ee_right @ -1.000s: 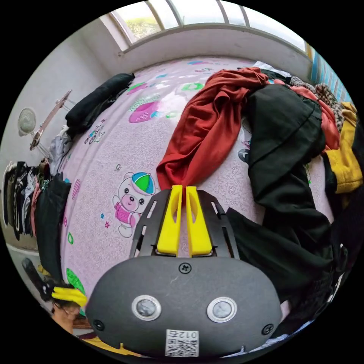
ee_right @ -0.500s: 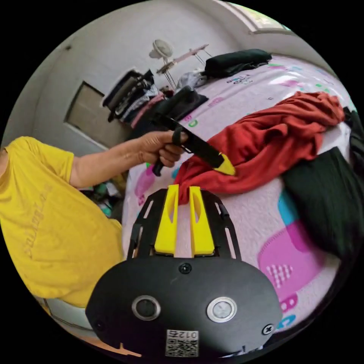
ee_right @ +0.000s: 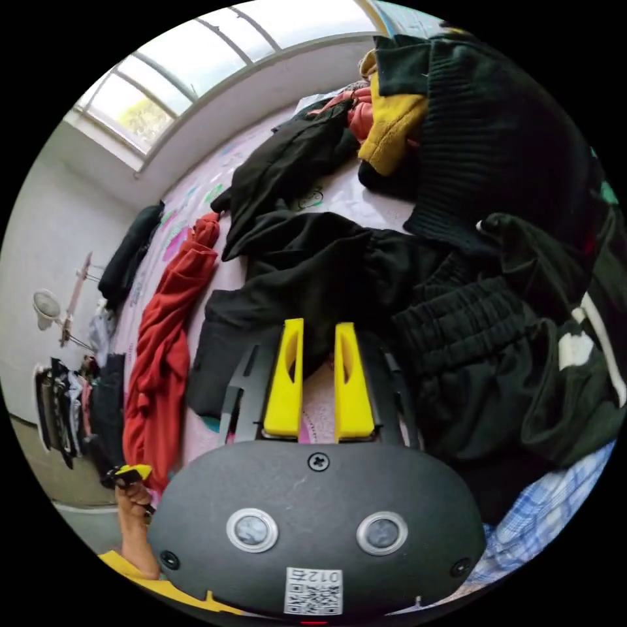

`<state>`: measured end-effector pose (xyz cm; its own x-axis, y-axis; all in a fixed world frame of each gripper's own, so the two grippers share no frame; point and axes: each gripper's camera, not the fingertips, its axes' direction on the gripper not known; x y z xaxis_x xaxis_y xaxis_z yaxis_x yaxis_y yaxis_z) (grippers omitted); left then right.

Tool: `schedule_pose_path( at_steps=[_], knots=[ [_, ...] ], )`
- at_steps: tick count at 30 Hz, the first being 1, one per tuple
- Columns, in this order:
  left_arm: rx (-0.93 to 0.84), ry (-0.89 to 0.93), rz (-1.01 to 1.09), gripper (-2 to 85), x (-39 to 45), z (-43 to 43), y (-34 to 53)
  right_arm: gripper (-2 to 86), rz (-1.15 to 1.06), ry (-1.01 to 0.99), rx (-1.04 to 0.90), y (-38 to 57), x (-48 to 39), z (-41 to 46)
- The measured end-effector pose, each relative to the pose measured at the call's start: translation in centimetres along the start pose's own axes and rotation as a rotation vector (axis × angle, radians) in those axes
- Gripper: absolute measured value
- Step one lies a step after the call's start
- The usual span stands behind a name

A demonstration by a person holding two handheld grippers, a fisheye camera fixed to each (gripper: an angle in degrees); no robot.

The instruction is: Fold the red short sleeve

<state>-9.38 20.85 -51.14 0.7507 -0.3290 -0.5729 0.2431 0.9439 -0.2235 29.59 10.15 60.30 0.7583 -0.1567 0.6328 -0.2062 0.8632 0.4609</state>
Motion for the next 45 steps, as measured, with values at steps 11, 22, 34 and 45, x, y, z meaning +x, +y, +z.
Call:
schedule_pose_path(
  at_steps=[11, 22, 34, 45],
  knots=[
    [-0.075, 0.02, 0.377, 6.5, 13.8, -6.6, 9.4, 0.4, -0.11, 0.673, 0.307, 0.9, 1.4, -26.4],
    [-0.023, 0.106, 0.366, 6.4, 22.4, -12.0, 19.3, 2.4, -0.564, -0.081, 0.357, 28.9, -12.3, -32.0],
    [-0.165, -0.239, 0.454, 6.5, 34.7, -24.9, 21.1, 8.7, -1.351, 0.04, 0.315, 52.0, -37.7, -19.8],
    [-0.2, -0.554, 0.442, 3.1, 42.4, -36.8, 17.4, 1.0, -1.139, -0.092, 0.352, 48.9, -41.5, -27.1]
  ],
)
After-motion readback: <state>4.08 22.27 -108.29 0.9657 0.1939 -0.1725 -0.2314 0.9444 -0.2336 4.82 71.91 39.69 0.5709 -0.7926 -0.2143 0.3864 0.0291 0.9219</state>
